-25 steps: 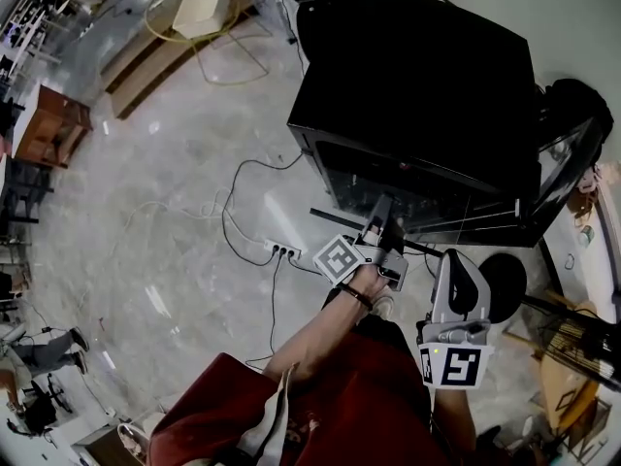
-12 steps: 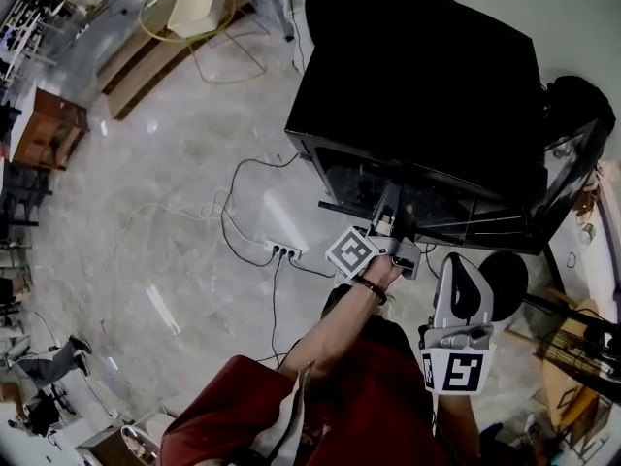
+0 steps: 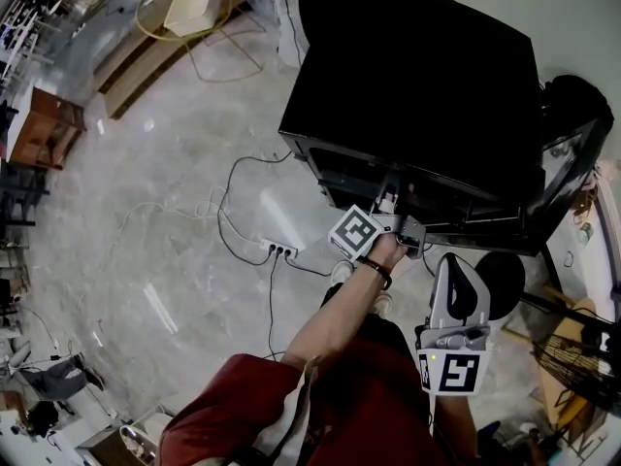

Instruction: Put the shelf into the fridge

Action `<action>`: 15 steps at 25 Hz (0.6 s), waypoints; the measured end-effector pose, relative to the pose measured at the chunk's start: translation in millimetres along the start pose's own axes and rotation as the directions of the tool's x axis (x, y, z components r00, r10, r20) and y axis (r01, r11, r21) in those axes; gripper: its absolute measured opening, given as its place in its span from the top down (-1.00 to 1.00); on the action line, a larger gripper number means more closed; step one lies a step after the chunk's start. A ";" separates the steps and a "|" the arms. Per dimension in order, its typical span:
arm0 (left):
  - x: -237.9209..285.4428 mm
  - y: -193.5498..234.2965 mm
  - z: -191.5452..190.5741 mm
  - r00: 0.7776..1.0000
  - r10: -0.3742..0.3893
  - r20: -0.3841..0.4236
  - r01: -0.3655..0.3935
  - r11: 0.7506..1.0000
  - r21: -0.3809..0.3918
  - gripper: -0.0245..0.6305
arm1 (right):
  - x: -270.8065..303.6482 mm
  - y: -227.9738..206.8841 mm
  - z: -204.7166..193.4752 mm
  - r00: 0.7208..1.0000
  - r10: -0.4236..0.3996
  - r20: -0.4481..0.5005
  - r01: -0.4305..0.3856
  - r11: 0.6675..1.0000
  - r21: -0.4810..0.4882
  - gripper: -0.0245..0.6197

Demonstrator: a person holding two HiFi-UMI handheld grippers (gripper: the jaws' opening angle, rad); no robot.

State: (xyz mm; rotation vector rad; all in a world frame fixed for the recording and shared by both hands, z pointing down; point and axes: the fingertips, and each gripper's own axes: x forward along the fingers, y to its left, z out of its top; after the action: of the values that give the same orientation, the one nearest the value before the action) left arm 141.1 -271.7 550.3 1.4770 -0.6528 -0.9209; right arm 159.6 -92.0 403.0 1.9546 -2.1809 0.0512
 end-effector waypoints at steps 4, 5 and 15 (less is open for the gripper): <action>14.3 6.3 0.5 1.000 0.026 -0.002 -0.026 0.999 0.029 0.86 | -0.9 -4.2 -0.9 1.000 -0.003 -0.003 0.003 1.000 0.000 0.92; 17.6 6.8 0.8 1.000 0.028 -0.002 -0.028 0.999 0.032 0.86 | -1.3 -5.0 -0.9 1.000 -0.006 -0.004 0.006 1.000 0.001 0.92; 41.6 6.2 2.7 0.999 0.045 0.007 -0.045 0.996 0.072 0.73 | -2.4 -2.4 1.5 1.000 -0.007 -0.003 0.007 1.000 -0.003 0.92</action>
State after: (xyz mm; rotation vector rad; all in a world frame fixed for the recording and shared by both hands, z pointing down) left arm 161.4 -308.6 549.5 1.5179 -0.7264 -0.8749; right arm 162.0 -90.2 400.8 1.9600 -2.1708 0.0494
